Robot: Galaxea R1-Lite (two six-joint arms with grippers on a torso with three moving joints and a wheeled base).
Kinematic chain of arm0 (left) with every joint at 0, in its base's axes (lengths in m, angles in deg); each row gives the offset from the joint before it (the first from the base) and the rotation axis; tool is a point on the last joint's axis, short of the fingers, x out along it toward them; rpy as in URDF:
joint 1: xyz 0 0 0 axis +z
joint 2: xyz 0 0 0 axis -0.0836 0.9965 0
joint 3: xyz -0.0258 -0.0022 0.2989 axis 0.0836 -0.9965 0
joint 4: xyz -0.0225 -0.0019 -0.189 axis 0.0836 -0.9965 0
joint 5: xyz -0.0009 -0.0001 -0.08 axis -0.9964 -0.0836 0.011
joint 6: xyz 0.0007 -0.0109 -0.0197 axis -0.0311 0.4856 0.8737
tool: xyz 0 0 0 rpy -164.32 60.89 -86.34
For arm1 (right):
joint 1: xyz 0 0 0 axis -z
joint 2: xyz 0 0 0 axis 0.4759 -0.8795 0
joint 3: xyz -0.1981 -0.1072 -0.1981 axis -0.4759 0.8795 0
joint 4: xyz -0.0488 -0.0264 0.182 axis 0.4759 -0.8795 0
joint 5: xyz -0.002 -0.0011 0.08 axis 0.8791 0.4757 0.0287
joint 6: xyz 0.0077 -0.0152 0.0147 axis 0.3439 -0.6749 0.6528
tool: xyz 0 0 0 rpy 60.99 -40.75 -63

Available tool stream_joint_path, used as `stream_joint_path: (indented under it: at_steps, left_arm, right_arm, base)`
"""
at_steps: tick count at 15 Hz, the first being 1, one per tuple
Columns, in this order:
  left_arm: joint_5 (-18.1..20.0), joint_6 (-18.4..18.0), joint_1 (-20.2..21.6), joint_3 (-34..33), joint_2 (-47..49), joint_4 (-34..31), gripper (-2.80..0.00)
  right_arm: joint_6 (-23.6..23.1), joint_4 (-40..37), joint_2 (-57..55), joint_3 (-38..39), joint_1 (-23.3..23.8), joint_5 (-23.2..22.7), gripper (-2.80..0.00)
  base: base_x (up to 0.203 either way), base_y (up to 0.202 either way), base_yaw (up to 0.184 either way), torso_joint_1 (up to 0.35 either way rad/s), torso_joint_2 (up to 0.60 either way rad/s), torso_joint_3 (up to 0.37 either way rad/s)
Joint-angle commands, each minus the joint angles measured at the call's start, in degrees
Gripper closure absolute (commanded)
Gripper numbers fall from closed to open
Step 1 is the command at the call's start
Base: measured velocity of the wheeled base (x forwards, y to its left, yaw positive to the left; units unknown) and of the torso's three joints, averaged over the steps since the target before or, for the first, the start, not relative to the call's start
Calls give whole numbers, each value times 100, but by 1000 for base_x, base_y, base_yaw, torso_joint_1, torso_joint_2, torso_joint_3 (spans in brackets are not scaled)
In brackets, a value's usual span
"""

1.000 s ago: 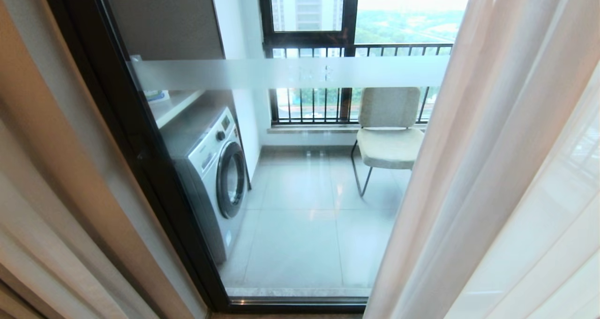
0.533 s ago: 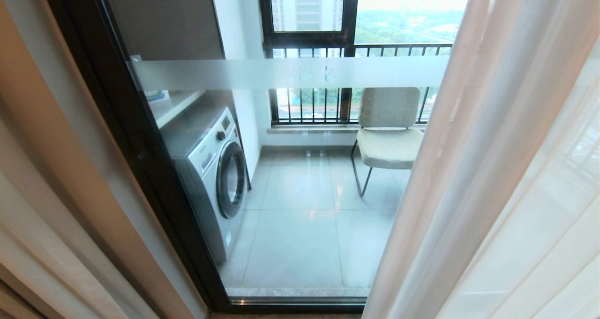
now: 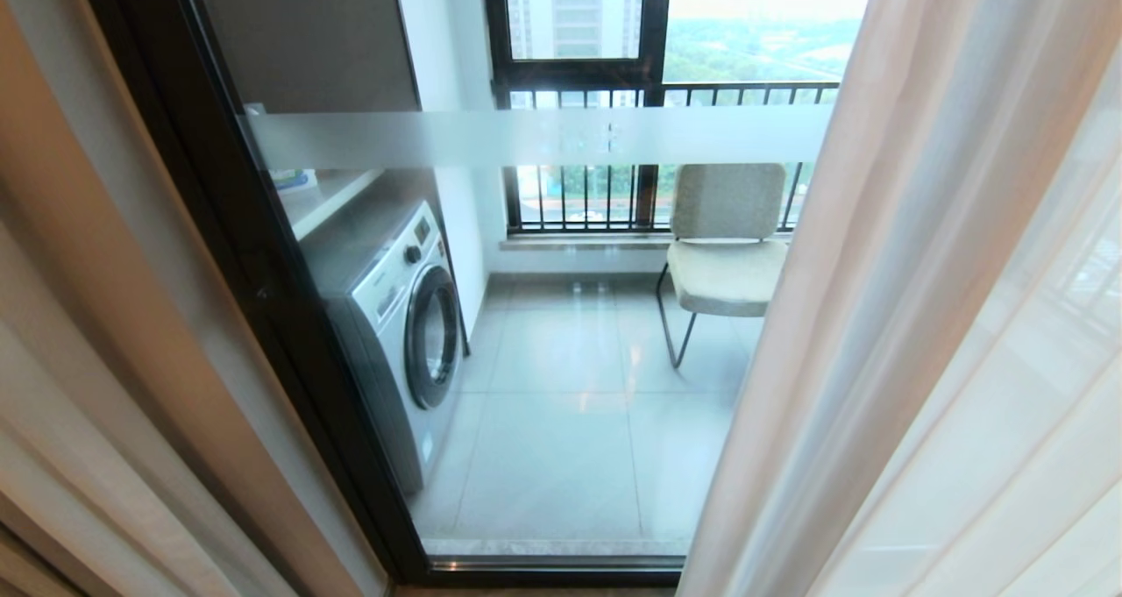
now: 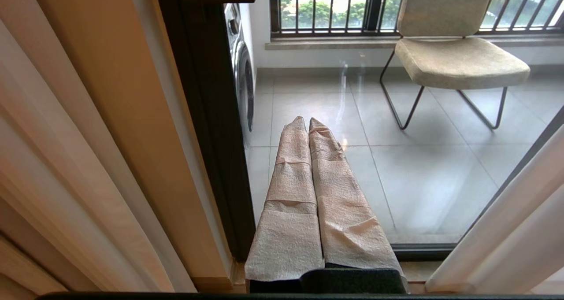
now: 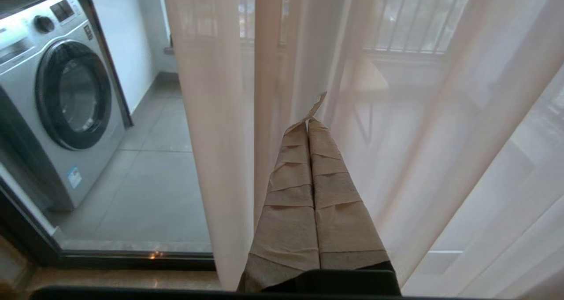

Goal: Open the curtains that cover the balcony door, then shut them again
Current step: Close the inner curtains on both sides

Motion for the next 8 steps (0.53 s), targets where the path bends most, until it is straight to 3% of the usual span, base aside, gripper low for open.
stream_joint_path:
  at_steps: [1, 3, 8]
  left_arm:
    - [1, 0, 0, -2, -2, 1, 0]
    - [1, 0, 0, -2, -2, 1, 0]
    - [1, 0, 0, 3, -2, 1, 0]
  right_arm:
    - [74, -321, 87, 7, -2, -97, 0]
    - [175, -673, 81, -98, -2, -247, 0]
    - [313, -594, 80, -72, -2, -275, 0]
  base:
    - [0, 0, 0, 0, 0, 0]
    - [0, 0, 0, 0, 0, 0]
    - [0, 0, 0, 0, 0, 0]
